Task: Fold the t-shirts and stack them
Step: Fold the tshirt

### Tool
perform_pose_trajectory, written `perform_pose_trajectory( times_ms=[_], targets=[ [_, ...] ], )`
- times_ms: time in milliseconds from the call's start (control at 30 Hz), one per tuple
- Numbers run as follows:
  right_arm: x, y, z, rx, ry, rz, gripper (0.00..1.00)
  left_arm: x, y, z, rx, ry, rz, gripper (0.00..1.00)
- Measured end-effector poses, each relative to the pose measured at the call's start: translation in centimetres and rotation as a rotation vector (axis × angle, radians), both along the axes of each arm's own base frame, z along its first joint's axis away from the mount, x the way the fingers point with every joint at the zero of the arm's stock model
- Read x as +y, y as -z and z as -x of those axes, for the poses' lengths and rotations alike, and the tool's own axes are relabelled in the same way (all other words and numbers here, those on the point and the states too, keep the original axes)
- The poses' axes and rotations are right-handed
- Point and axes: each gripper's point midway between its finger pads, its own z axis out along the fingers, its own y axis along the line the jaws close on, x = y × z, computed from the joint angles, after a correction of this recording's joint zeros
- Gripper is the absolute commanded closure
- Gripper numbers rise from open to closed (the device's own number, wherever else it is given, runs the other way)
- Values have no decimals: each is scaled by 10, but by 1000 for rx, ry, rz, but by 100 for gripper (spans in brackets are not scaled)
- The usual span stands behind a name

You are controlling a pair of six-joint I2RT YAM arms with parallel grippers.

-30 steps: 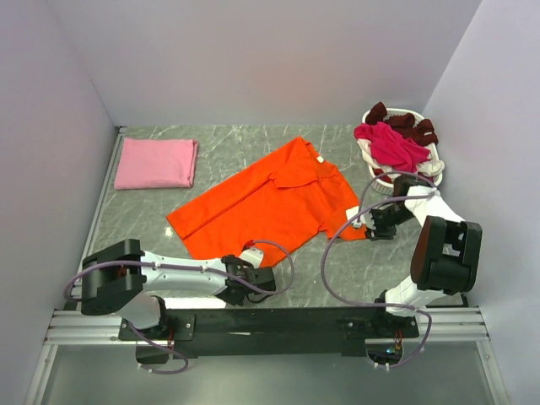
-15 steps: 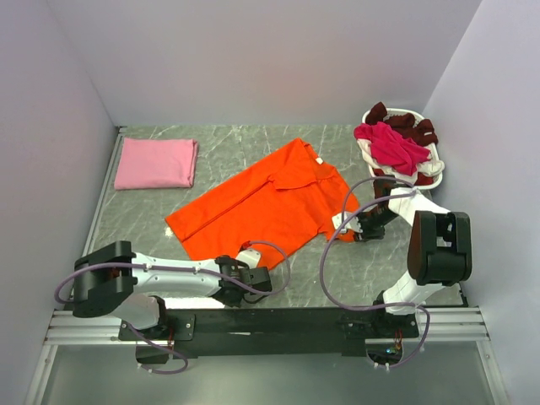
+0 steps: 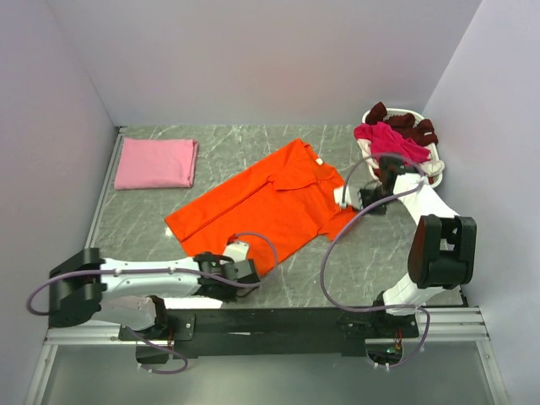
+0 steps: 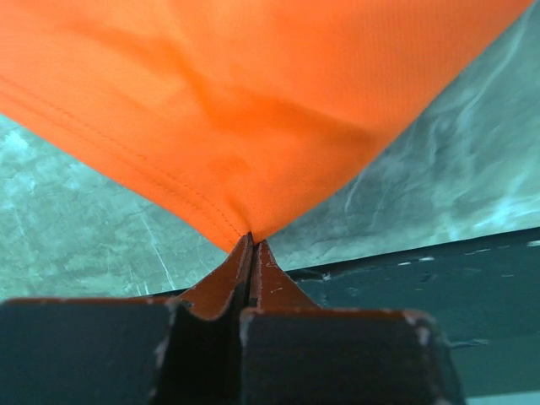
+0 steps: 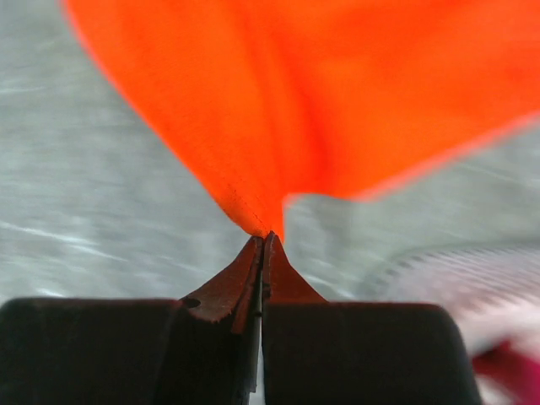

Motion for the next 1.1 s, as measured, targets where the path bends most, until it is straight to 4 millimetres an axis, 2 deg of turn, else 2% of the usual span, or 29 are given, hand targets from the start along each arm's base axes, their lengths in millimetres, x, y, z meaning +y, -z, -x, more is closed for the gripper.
perform_pose_trajectory(
  times_ms=[100,200,367,533,733,900,1000,1100],
  targets=[
    [11,-42,-32,-110,37,-52,100,-1,-13,-8,-22,-60,85,100],
    [26,-75,-53,-182,62,-113,100,-3,-28,-19,-52,-117,190,100],
    [57,-99,-63,-203,85,-196,100,0,-41,-31,-71,-197,321,100],
    [80,-107,-74,-188,126,-251,100,6,-39,-38,-64,-260,368,100],
    [92,-111,-104,-184,204,-289,100,17,-46,-47,-90,-417,448,100],
    [99,-108,-128,-182,261,-303,100,34,-64,-70,-176,-568,530,100],
    [107,-104,-143,-177,288,-316,100,46,-65,-86,-211,-639,529,100],
    [116,-100,-154,-171,309,-330,100,62,-57,-103,-227,-709,483,100]
  ],
)
